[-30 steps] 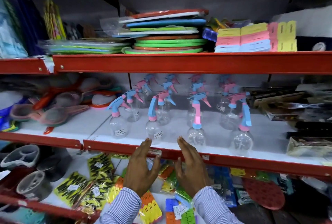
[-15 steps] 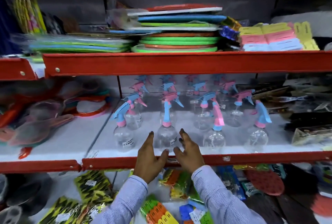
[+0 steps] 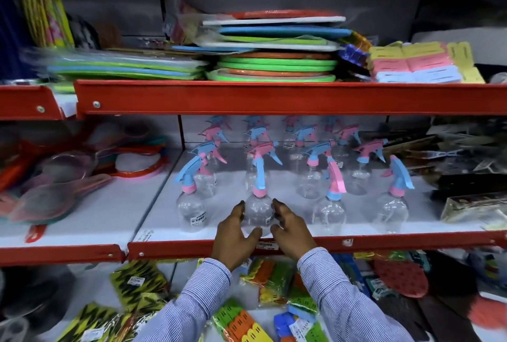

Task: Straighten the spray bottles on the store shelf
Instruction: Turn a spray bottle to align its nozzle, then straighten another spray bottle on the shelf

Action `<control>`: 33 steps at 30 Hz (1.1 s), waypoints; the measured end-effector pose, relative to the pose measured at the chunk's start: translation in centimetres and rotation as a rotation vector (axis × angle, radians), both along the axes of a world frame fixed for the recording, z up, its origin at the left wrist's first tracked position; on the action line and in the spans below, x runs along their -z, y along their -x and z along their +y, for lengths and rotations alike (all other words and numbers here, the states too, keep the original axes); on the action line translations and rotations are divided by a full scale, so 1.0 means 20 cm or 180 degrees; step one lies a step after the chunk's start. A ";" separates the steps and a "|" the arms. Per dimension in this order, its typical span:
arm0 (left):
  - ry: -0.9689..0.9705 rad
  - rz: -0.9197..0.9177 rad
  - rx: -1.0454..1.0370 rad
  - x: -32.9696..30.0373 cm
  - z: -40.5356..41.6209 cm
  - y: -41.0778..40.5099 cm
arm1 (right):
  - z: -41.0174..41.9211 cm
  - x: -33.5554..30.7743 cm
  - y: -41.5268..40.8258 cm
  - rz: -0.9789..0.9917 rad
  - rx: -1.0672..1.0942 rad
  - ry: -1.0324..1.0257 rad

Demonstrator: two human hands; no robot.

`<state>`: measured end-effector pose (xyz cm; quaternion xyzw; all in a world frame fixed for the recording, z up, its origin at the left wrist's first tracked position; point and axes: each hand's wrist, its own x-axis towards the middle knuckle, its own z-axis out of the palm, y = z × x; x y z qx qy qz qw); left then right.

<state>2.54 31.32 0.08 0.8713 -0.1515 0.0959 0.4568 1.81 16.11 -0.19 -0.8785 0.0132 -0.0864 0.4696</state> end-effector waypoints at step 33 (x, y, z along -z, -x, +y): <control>-0.1603 -0.0903 -0.1041 0.15 0.57 0.29 | 0.46 0.12 0.21 -0.1584 -0.0474 0.1972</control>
